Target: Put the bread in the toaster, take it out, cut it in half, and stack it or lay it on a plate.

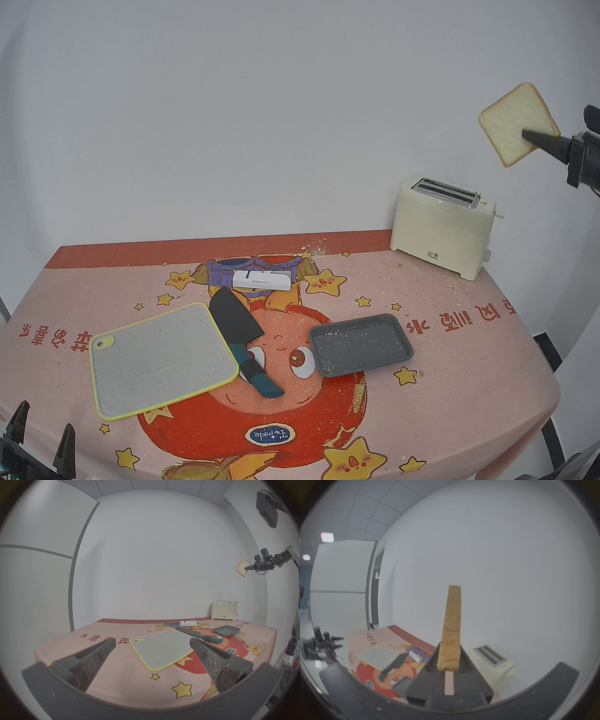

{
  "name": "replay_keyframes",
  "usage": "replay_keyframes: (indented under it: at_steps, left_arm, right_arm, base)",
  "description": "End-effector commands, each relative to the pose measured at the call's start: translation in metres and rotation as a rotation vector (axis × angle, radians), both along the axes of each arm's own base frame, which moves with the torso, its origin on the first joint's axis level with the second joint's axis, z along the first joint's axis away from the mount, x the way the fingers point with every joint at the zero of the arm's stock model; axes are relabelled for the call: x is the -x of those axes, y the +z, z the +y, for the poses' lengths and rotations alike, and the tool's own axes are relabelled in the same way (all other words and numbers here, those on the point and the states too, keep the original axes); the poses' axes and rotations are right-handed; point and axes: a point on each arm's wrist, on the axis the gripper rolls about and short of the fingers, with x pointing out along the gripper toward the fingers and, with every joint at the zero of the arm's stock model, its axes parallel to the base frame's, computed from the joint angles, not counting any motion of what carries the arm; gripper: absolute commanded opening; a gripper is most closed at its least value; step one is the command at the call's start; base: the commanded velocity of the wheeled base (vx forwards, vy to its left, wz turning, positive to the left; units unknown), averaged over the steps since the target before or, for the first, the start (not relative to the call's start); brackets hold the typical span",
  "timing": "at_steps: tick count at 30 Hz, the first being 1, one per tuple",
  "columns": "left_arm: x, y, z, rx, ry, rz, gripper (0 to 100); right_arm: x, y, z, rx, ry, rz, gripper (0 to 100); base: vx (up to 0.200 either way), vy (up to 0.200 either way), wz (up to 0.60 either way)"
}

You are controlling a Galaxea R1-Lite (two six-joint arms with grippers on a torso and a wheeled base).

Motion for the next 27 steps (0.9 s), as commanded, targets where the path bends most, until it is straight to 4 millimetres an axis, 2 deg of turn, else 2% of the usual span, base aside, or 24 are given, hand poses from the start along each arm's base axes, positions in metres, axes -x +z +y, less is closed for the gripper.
replay_keyframes:
  at_steps: [1,4,8,10,18,27]
  left_arm:
    - [-0.001,-0.005,0.0,0.0,0.002,0.016,100]
    - [-0.001,-0.005,0.0,0.0,0.002,0.015,100]
    - [-0.001,-0.005,0.0,0.0,0.002,0.015,100]
    - [-0.001,-0.005,0.0,0.0,0.0,0.015,100]
    - [-0.001,-0.005,0.0,-0.004,-0.001,0.016,100]
    - [-0.001,-0.005,0.0,-0.003,0.01,0.016,100]
  right_arm:
    - [-0.052,-0.029,-0.031,0.102,-0.011,0.072,0]
    - [-0.056,-0.045,-0.03,0.16,0.037,0.084,0]
    - [-0.055,-0.057,-0.024,0.202,0.074,0.095,0]
    - [-0.053,-0.068,-0.011,0.204,0.125,0.126,0]
    - [-0.055,-0.074,-0.009,0.202,0.13,0.145,0]
    - [-0.065,-0.074,-0.01,0.203,0.123,0.14,0]
  base:
    - [0.0,0.0,0.0]
    - [0.0,0.0,0.0]
    - [0.0,0.0,0.0]
    - [0.0,0.0,0.0]
    - [0.0,0.0,0.0]
    - [0.0,-0.2,0.0]
